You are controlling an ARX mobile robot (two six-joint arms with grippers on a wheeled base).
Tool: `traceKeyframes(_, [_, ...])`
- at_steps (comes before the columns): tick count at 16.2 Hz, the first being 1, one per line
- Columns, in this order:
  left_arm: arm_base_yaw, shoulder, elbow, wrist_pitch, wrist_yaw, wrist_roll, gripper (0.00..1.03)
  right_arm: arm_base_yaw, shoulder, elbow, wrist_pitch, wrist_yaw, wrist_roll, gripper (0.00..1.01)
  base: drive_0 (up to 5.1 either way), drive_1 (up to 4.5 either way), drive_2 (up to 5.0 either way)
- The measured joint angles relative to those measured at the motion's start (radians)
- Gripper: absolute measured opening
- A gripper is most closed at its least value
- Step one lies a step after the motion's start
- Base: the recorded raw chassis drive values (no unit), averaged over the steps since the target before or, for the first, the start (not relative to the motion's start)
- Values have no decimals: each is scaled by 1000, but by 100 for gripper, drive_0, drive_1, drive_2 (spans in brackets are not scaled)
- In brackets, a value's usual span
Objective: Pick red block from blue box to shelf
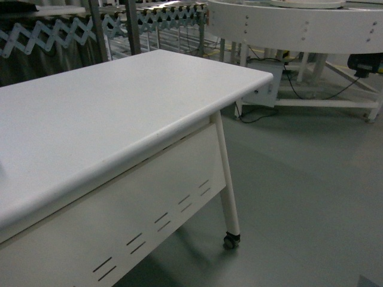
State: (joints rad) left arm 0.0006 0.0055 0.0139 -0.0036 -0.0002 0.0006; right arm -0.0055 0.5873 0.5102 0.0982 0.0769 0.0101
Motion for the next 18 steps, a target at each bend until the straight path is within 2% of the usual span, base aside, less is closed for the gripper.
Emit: traceKeyframes(18, [-1, 0, 0, 0, 0, 0, 98, 0, 0, 0, 0, 0, 0, 29, -139, -139, -139])
